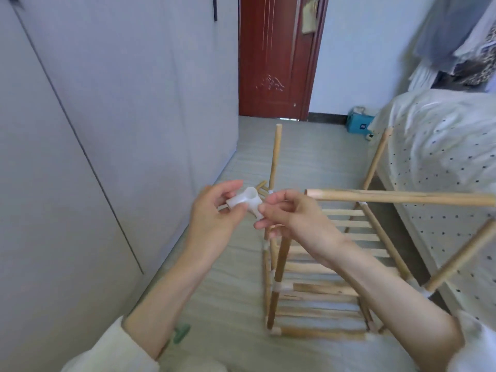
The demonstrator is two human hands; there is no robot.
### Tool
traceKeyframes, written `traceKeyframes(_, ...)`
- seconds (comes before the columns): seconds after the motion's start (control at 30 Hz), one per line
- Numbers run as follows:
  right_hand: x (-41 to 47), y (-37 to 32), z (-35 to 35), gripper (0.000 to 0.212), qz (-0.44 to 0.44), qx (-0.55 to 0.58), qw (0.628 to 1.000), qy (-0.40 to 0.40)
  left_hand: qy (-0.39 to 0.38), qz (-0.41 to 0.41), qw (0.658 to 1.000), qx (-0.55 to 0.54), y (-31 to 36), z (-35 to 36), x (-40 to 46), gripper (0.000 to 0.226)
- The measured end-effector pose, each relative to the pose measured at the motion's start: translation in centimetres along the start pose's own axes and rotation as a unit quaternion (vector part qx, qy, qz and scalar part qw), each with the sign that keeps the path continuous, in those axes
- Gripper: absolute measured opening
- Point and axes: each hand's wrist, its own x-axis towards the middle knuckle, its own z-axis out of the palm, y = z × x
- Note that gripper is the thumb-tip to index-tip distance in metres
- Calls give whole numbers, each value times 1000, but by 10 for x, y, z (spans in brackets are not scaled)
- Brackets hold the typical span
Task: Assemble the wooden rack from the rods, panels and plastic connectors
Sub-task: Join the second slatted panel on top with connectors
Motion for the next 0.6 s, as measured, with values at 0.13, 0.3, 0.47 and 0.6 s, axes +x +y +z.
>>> traceKeyframes(0.13, -23, -29, -24, 11, -105, -2, 993, 61, -55, 64, 996, 11, 41, 28, 2, 41)
traceKeyframes(0.3, -46, -34, -55, 16, -172, -16, 979, 110, -166, 107, 978, 68, 55, 50, 5, 31)
traceKeyframes(0.47, -45, -24, -68, 21, -175, -9, 974, 143, -196, 81, 975, 62, 47, 68, 4, 26)
traceKeyframes(0.6, -42, -25, -70, 19, -172, 34, 976, 126, -200, 39, 979, 2, 45, 67, 4, 27)
